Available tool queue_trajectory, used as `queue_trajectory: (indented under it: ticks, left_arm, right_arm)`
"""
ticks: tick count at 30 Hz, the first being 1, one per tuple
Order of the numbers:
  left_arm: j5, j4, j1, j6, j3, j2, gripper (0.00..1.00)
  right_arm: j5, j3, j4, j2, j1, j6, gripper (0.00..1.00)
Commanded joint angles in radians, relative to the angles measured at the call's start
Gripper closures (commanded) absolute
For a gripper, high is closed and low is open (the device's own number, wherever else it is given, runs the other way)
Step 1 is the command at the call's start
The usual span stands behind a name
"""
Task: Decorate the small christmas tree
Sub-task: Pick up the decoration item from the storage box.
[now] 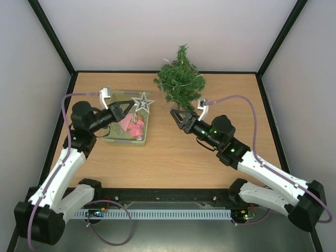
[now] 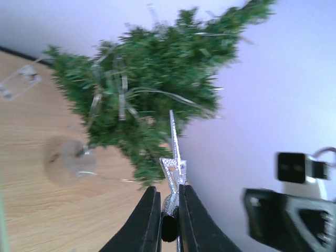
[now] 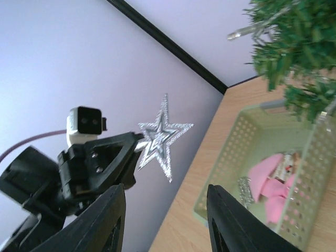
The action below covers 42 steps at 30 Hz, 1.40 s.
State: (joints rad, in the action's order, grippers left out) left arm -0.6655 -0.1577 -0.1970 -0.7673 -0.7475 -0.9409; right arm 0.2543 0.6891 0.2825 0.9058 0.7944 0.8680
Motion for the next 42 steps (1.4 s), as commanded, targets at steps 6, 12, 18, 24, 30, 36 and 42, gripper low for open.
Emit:
queue_trajectory:
  ticks: [6, 12, 18, 24, 30, 36, 42]
  left_arm:
    - [-0.039, -0.396, -0.083, -0.4, 0.156, 0.168, 0.98]
    - [0.183, -0.552, -0.167, -0.569, 0.227, 0.25, 0.98]
    - [0.303, -0.552, -0.205, -0.579, 0.234, 0.284, 0.98]
    - [0.331, -0.591, -0.212, -0.619, 0.258, 0.295, 0.97]
    - [0.351, -0.586, -0.221, -0.616, 0.265, 0.301, 0.97]
    - [0.366, -0.607, -0.239, -0.632, 0.272, 0.288, 0.97]
    - [0.389, -0.613, -0.261, -0.637, 0.284, 0.283, 0.97]
  right_arm:
    - [0.012, 0.107, 0.32, 0.193, 0.093, 0.14, 0.52]
    - [-0.185, 0.168, 0.316, 0.229, 0.246, 0.031, 0.5]
    - [-0.345, 0.202, 0.32, 0.265, 0.296, 0.063, 0.56]
    - [-0.368, 0.234, 0.324, 0.297, 0.302, 0.052, 0.63]
    - [-0.336, 0.248, 0.336, 0.314, 0.302, 0.031, 0.67]
    - [-0.269, 0.264, 0.358, 0.347, 0.304, 0.009, 0.64]
    - [-0.249, 0.275, 0.362, 0.362, 0.308, 0.007, 0.62]
